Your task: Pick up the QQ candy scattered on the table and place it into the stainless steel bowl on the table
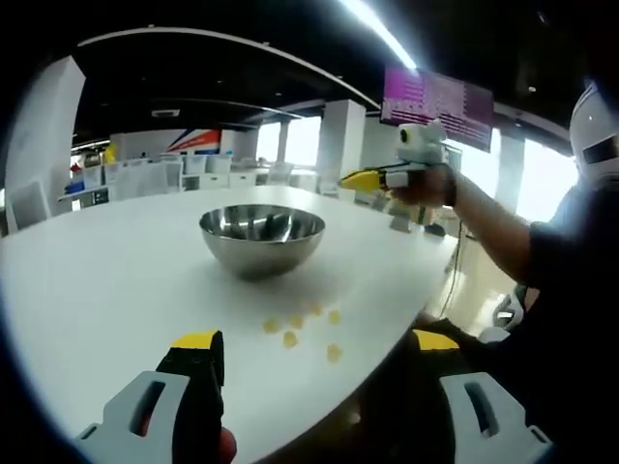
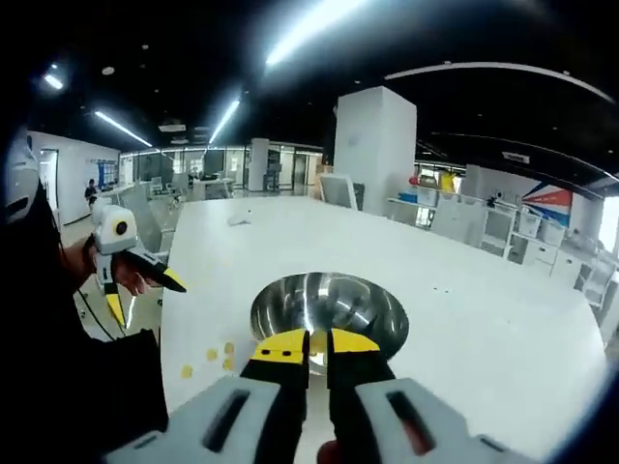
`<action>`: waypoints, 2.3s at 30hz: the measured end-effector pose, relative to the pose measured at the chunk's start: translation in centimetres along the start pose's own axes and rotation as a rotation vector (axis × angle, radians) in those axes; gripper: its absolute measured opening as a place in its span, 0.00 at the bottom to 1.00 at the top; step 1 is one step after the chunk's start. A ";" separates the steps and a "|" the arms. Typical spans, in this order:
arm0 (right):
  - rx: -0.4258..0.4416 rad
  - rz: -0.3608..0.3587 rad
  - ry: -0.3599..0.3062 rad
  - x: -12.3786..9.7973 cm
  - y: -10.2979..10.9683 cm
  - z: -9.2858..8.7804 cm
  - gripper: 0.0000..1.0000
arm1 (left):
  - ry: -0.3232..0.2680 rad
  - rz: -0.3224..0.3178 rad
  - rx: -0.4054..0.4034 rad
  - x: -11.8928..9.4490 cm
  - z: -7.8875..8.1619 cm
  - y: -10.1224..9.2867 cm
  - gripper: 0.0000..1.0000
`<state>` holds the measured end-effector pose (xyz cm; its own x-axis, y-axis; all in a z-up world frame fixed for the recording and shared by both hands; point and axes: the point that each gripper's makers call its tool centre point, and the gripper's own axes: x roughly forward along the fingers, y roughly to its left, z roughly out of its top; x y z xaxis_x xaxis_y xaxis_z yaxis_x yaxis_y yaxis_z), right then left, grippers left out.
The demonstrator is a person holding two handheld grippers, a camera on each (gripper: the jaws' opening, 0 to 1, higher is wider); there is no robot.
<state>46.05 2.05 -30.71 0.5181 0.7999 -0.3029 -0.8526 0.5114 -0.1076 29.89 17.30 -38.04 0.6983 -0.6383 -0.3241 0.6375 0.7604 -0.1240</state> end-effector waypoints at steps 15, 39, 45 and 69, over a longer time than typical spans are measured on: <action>-0.109 0.077 0.170 7.5 -1.4 -0.3 0.08 | 0.000 0.018 -0.014 -0.3 -0.3 1.1 0.77; -0.156 0.103 0.211 9.1 0.2 -0.3 0.14 | -0.008 0.026 -0.021 -1.2 -0.5 1.5 0.77; -0.154 0.101 0.206 8.7 0.4 -0.3 0.14 | -0.010 0.027 -0.019 -1.3 -0.5 1.3 0.77; -0.077 0.004 0.047 -1.1 2.9 -0.8 0.14 | -0.017 0.005 -0.006 -0.5 0.2 0.2 0.77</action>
<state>42.97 2.44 -31.46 0.5121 0.7856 -0.3474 -0.8585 0.4808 -0.1783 29.73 17.76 -37.76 0.7070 -0.6363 -0.3088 0.6321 0.7643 -0.1278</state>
